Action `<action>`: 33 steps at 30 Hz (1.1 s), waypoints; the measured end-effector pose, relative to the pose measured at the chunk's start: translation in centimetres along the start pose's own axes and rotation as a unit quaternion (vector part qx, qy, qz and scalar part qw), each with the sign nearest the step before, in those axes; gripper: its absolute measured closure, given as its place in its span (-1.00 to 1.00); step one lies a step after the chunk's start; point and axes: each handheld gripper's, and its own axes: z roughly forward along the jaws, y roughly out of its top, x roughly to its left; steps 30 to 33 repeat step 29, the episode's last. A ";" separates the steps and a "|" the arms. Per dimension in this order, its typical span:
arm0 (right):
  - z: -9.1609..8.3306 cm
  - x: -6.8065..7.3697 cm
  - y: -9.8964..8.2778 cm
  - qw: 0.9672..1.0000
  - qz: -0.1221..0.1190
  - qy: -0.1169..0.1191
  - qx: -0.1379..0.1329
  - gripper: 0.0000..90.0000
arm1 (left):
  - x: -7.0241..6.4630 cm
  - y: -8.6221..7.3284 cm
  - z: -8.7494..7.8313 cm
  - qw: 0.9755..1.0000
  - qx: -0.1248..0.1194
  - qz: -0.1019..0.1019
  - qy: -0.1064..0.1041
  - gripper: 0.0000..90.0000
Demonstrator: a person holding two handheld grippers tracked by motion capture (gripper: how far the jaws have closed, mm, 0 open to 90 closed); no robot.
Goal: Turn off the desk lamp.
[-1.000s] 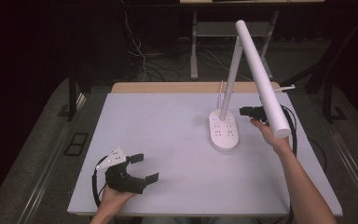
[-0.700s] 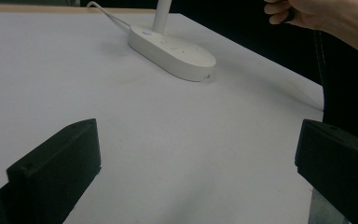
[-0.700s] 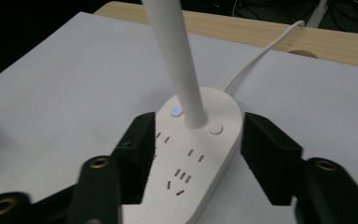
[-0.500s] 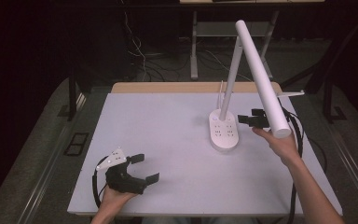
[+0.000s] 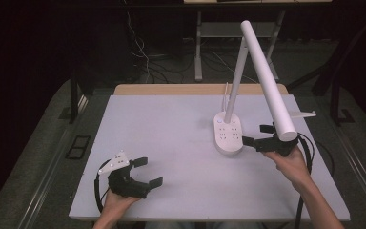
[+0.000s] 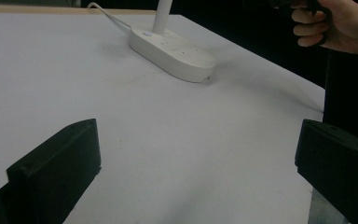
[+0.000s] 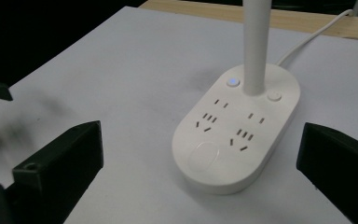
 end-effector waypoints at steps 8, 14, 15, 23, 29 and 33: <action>-0.9 0.9 -2.5 1.000 -0.002 0.011 -0.015 -0.99 | 0.0 0.0 0.0 1.000 0.001 0.000 0.000 -1.00; -1.3 1.3 -5.1 1.000 -0.005 0.014 -0.024 -0.99 | 0.0 0.0 0.0 1.000 0.002 0.002 0.001 -1.00; -1.3 1.4 -5.6 1.000 -0.003 0.016 -0.025 -0.99 | 0.0 0.0 0.0 1.000 0.002 0.002 0.001 -1.00; -1.7 2.3 -9.1 1.000 -0.017 -0.002 -0.014 -0.99 | 0.0 0.0 0.0 1.000 0.003 0.002 0.002 -1.00; -1.9 2.8 -10.6 1.000 -0.024 -0.009 -0.010 -0.99 | 0.0 0.0 0.2 1.000 0.005 0.003 0.000 -1.00; -1.9 2.8 -10.6 1.000 -0.024 -0.009 -0.010 -0.99 | 0.0 0.0 0.2 1.000 0.005 0.003 0.000 -1.00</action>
